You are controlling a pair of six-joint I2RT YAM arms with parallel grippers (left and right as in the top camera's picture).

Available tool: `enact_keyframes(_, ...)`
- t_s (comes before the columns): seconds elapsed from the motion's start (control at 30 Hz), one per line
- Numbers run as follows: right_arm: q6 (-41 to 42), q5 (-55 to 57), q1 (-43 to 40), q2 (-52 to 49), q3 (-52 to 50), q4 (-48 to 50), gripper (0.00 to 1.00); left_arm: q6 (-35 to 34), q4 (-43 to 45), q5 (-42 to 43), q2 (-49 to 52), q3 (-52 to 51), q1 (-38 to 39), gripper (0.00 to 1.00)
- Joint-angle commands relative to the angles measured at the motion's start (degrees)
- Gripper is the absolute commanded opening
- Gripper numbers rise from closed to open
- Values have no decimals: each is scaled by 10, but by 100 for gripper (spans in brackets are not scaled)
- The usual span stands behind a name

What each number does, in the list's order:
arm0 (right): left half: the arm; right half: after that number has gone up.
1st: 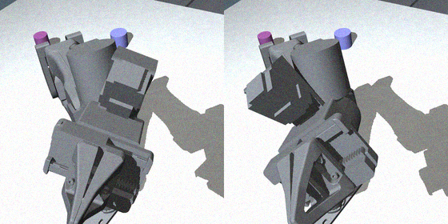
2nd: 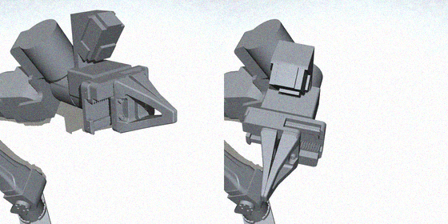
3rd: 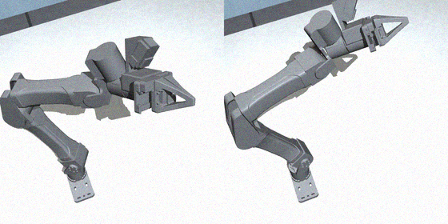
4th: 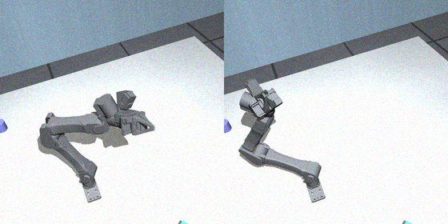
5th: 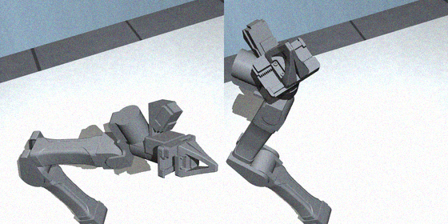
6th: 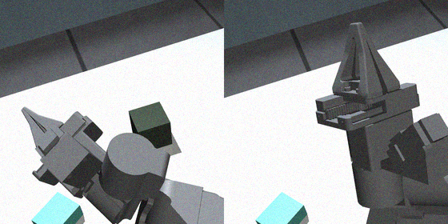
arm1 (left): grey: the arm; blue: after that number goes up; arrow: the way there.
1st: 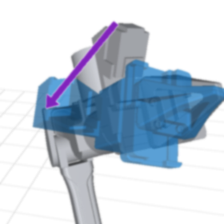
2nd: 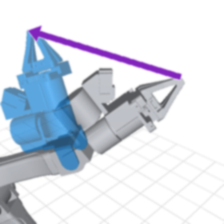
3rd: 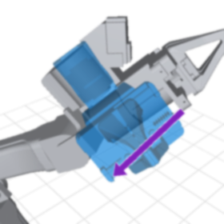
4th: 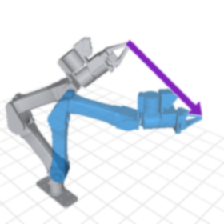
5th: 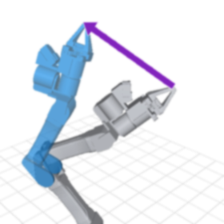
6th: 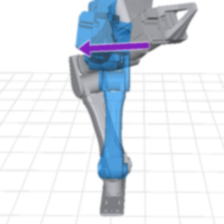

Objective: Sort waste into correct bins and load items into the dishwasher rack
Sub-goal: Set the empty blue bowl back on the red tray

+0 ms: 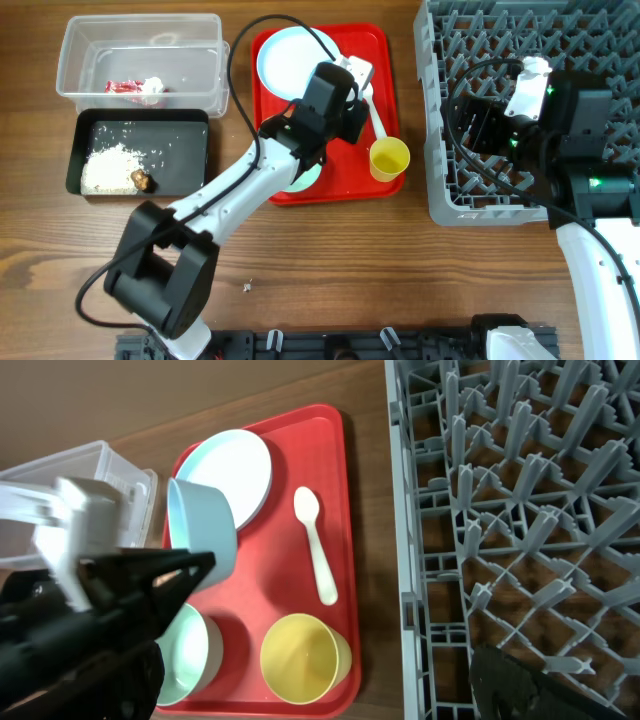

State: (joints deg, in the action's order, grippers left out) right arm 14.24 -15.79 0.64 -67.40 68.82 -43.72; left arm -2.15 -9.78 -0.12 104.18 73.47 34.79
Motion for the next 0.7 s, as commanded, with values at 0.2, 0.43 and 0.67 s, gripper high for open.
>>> enact_keyframes(0.2, -5, 4, 2, -3, 10, -3, 100, 35, -51, 14, 35, 2, 11, 4)
enact_keyframes(0.43, -6, 4, 2, -3, 10, -3, 100, 35, -71, 20, 35, 2, 37, 4)
enact_keyframes(0.67, -6, 4, 2, -3, 10, -3, 100, 35, -79, 0, 35, 2, 39, 30)
